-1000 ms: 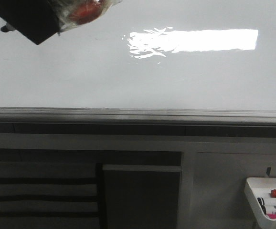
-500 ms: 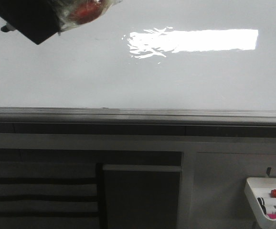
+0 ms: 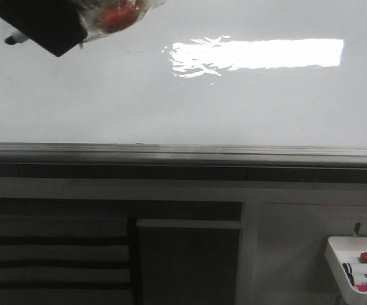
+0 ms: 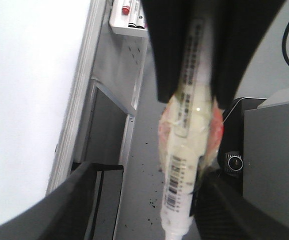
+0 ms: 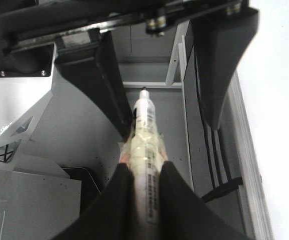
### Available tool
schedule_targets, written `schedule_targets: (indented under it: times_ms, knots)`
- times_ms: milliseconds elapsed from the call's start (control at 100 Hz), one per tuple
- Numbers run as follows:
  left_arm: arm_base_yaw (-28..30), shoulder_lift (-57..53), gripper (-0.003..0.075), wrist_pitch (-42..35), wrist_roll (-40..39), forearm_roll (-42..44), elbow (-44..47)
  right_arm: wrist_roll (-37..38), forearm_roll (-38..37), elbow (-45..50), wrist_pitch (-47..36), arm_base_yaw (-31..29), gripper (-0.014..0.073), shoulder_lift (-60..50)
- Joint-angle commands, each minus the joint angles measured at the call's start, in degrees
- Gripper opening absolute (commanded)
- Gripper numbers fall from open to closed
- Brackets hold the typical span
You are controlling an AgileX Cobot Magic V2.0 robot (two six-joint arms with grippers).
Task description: Write number 3 on whiteboard
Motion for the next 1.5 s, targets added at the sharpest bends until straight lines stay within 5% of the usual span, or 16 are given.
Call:
schedule_targets:
  times_ms: [0,130,500,700,920,1110,1490]
  knots:
    - [-0.5,-1.4,0.0417,-3.7,-0.7,-2.8,-2.0,0.8,1.6,-2.1,-2.0,0.2,-0.0071,-1.8]
    - [-0.5,-1.4,0.0417,-3.6,-0.7,-3.4,-2.0,8.0,-2.5,-2.7,-1.7,-1.4,-0.0071,-3.8]
    - [4.0,-9.7,0.0417,-7.6,-10.8,-2.7,-1.4,38.5,-30.8,-0.1,-2.1,-5.1,-0.0071,-18.6]
    - [7.1,-21.8,0.0417,-18.3,-15.4,-2.9,10.6,53.7,-36.9,11.0,-9.0,-5.1,-0.0071,-27.4]
    - [7.6,-30.0,0.0417,-30.9,-15.4,-5.0,21.6,55.4,-36.9,18.1,-9.9,-5.1,-0.0071,-30.7]
    - [7.6,-30.2,0.0417,-31.7,-15.4,-5.0,22.1,55.7,-34.9,17.6,-15.5,-5.1,-0.0071,-29.4]
    - [7.6,-29.9,0.0417,-31.6,-15.4,-5.1,22.1,56.5,-33.3,-5.0,-1.4,-5.1,-0.0071,-6.2]
